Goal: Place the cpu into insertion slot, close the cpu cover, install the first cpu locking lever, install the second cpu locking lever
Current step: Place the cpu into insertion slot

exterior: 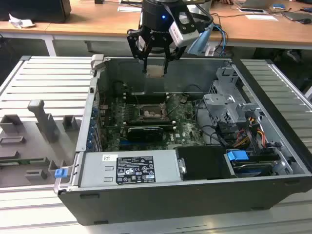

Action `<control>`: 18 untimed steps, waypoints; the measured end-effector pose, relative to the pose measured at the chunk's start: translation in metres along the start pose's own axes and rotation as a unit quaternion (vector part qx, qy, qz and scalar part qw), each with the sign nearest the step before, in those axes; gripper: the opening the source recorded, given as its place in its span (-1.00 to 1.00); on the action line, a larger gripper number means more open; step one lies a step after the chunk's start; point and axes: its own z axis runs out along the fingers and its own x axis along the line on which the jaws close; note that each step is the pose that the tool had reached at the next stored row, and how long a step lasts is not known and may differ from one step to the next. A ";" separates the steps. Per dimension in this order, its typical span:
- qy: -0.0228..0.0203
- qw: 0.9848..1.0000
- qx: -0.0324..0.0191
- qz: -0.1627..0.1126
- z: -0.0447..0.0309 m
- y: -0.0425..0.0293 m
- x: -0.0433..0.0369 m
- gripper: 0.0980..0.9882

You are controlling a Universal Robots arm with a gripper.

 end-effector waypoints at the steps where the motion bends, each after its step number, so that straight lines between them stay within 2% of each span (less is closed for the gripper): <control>1: 0.000 1.000 0.000 0.000 0.0000 0.0000 0.0000 0.00; 11: -0.001 1.000 0.000 0.006 0.0000 0.0000 0.0000 0.00; 18: -0.002 1.000 -0.001 0.027 0.0003 0.0000 0.0000 0.00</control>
